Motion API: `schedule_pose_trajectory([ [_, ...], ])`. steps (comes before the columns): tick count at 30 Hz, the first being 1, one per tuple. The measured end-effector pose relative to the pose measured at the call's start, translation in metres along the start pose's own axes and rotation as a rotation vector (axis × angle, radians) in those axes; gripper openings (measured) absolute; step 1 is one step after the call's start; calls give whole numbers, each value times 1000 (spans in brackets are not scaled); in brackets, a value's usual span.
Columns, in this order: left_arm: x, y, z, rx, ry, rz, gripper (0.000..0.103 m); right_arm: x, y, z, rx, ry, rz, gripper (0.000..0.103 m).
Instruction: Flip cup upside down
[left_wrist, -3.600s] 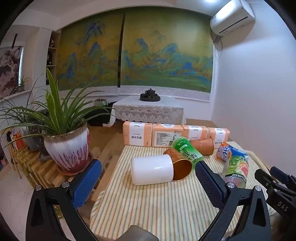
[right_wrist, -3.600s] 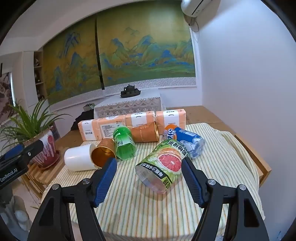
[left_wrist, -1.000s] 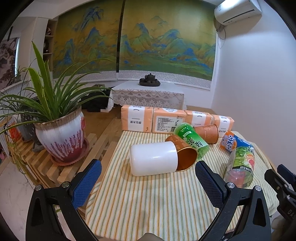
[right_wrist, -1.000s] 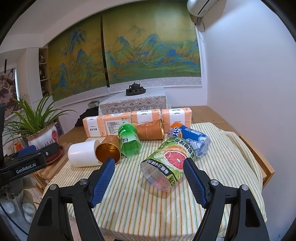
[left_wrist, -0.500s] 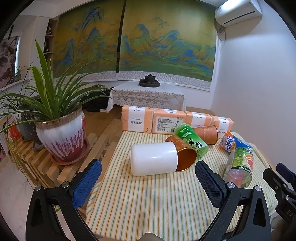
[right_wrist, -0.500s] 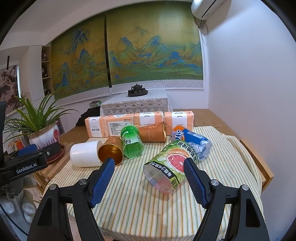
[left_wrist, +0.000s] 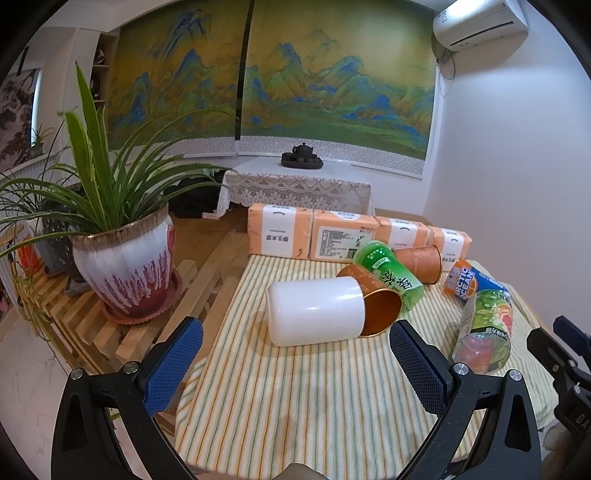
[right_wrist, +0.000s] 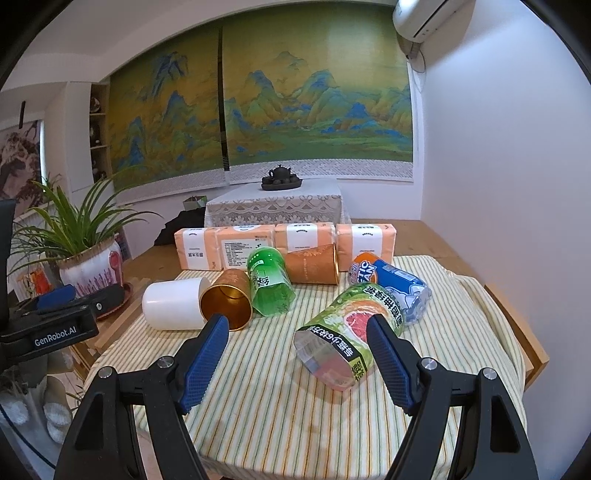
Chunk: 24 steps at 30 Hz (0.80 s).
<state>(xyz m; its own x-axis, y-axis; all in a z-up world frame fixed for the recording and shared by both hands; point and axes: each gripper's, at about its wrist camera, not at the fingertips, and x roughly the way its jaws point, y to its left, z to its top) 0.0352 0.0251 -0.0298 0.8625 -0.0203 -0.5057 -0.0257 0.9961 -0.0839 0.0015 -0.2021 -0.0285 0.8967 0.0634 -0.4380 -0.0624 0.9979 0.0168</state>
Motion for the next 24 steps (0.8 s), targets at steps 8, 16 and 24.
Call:
schedule_pose_trajectory([
  [8,3,27,-14,-17,36,34,103,16,30,18,-179,11,100,85],
  [16,1,62,-30,-44,67,71,103,50,60,31,-291,75,219,85],
  [24,5,95,-43,-98,89,91,103,76,110,38,-553,127,359,85],
])
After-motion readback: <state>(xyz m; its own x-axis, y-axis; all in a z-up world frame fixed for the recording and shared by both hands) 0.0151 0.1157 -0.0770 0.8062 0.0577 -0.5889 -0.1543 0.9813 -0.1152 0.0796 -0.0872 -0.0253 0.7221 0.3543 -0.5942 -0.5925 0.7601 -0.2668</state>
